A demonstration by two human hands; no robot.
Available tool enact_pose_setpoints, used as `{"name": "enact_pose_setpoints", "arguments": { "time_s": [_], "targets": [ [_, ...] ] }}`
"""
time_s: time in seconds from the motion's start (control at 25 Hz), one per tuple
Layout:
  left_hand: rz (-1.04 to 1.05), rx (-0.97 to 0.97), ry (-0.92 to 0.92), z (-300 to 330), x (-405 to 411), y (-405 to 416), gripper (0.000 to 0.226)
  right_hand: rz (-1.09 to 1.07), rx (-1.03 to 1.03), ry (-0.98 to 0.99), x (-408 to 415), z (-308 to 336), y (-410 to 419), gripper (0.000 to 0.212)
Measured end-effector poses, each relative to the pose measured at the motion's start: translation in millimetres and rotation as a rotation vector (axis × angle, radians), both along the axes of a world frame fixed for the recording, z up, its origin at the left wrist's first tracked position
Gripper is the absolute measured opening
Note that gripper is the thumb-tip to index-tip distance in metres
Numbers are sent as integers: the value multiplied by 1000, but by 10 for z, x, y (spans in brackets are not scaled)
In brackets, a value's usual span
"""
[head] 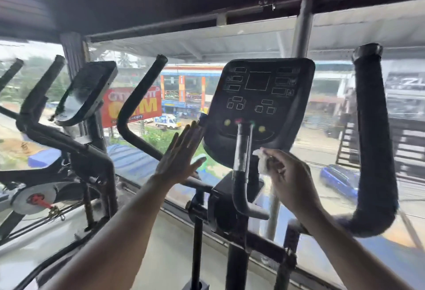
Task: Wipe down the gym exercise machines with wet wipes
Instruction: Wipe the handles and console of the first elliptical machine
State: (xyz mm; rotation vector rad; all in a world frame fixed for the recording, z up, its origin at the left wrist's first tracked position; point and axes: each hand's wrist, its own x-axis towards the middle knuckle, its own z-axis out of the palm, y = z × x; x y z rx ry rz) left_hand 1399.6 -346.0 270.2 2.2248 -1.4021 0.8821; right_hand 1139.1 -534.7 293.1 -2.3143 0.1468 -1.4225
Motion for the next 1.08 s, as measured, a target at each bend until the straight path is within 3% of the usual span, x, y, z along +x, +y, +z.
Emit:
{"name": "enact_pose_setpoints", "arguments": {
  "time_s": [0.12,0.4,0.6,0.88,1.08],
  "targets": [
    [-70,-51,14,-49,221,-142,107,-66,12,-16,84,59,-90,23],
    [-106,-209,-39,-214,413,-354,90,-142,29,-84,453,28,-195,24],
    [-144,-220,-112,-239,498,-340,84,-140,21,-141,817,-5,-166,19],
    [-201,-282,-117,-248,510,-352,88,-135,-11,-103,653,-457,-32,31],
    [-158,-217,-131,-256,561,-357,83,-163,-53,-105,809,-47,-164,31]
  ]
}}
